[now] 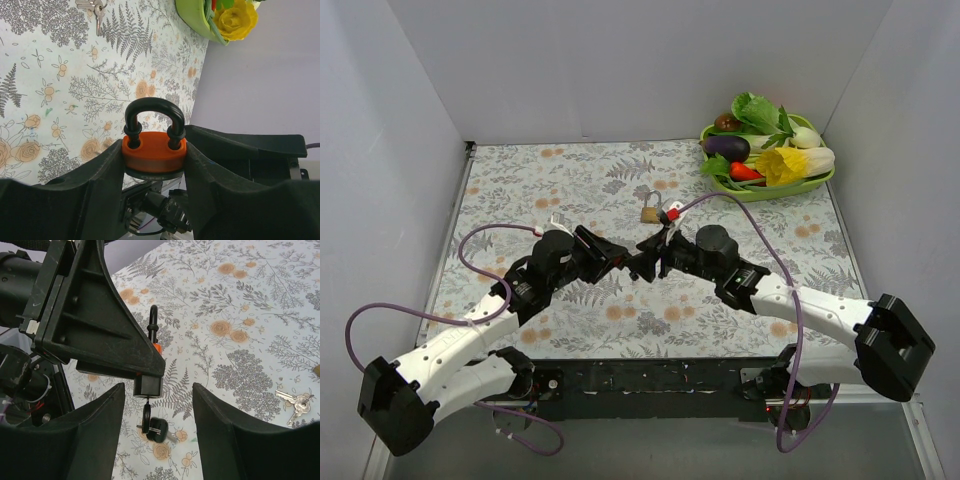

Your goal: Unlock with the key

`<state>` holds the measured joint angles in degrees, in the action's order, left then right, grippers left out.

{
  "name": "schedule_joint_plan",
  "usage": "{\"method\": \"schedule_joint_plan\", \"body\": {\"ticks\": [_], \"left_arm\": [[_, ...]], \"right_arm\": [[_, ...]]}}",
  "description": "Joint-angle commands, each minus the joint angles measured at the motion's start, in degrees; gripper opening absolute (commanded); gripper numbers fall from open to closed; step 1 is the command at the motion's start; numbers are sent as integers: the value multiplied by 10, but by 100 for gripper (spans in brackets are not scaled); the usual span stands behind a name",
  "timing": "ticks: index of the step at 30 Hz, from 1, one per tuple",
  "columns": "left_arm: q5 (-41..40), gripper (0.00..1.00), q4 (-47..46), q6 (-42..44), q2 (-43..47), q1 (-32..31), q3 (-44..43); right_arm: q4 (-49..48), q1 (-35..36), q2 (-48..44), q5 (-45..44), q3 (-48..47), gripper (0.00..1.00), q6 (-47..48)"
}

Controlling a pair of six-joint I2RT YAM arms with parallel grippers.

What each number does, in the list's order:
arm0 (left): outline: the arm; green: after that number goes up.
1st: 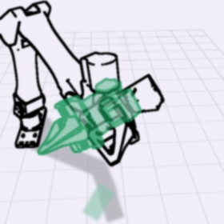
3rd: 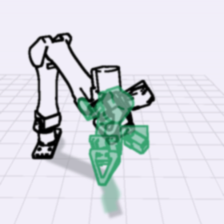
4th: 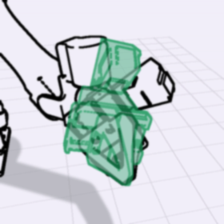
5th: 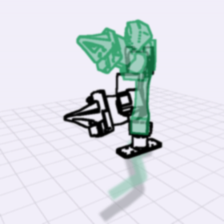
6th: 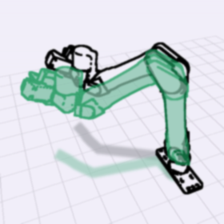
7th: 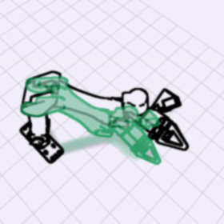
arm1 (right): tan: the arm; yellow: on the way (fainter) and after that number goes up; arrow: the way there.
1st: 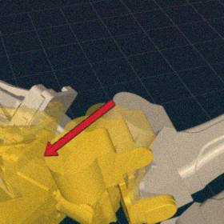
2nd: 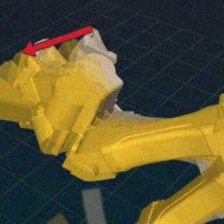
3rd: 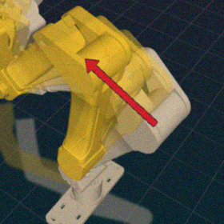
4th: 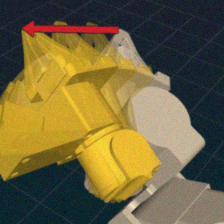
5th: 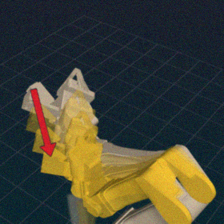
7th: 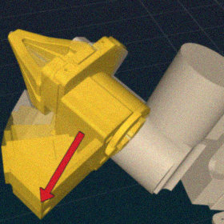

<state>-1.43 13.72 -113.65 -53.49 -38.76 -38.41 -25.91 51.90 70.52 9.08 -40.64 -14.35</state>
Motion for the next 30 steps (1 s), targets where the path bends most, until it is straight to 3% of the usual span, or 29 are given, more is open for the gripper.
{"method": "schedule_joint_plan", "body": {"ticks": [1, 12, 15, 20, 25, 28, 30], "left_arm": [[9, 0, -36, -127, 22, 2, 6], [10, 0, -68, -158, 28, 2, 21], [13, 0, -73, -165, 28, 1, 23], [10, 0, -76, -163, 37, 1, 26], [13, 0, -81, -144, 38, 2, 26], [6, 6, -85, -122, 45, 2, 26], [1, 18, -78, -115, 49, 1, 22]], "right_arm": [[-63, 13, 15, 18, -15, 61, -1], [-111, 21, 59, 26, -20, 54, -22], [-118, 20, 69, 29, -21, 40, -28], [-129, 19, 73, 15, -10, 3, -32], [-145, 20, 66, 9, 3, 1, -38], [-138, 19, 60, -1, 7, 1, -34], [-140, 18, 55, -5, 14, 1, -32]]}}
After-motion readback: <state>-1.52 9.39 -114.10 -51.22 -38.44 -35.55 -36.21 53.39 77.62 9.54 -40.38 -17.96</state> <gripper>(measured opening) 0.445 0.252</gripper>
